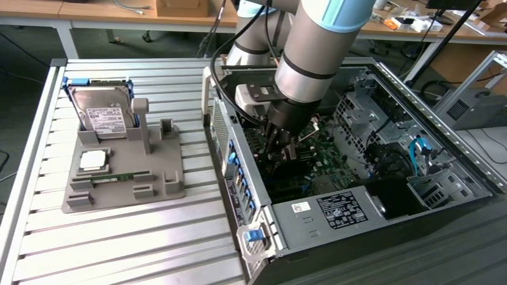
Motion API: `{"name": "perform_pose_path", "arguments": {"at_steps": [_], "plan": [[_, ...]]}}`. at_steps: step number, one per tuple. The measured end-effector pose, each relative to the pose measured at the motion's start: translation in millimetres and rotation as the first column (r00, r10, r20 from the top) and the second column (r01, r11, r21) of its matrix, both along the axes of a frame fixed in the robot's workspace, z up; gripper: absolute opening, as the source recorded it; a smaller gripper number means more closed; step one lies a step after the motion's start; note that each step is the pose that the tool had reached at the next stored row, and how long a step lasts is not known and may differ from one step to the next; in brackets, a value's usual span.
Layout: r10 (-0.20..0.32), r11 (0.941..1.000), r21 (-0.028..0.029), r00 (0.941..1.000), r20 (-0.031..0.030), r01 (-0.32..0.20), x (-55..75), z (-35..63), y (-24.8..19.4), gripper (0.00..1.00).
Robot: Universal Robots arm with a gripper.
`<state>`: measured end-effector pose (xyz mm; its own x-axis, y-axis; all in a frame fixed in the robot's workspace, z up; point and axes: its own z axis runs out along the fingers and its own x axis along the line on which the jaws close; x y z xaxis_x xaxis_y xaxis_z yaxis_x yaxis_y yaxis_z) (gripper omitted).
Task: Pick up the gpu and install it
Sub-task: 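Press down on the gpu until it lock into place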
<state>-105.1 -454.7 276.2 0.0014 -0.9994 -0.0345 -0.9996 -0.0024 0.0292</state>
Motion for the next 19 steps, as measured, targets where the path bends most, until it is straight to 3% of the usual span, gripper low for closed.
{"name": "perform_pose_path", "arguments": {"at_steps": [16, 18, 19], "plan": [[0.0, 0.9999, 0.0101, 1.0, -0.004, 0.0, -0.3, -6.3, -0.7, 0.11], [0.0, 0.9999, 0.0148, 1.0, -0.0039, 0.0, -0.5, -6.4, -1.5, 0.11], [0.0, 0.9998, 0.0208, 1.0, -0.0018, 0.0, 0.0, -7.1, -0.6, 0.11]]}}
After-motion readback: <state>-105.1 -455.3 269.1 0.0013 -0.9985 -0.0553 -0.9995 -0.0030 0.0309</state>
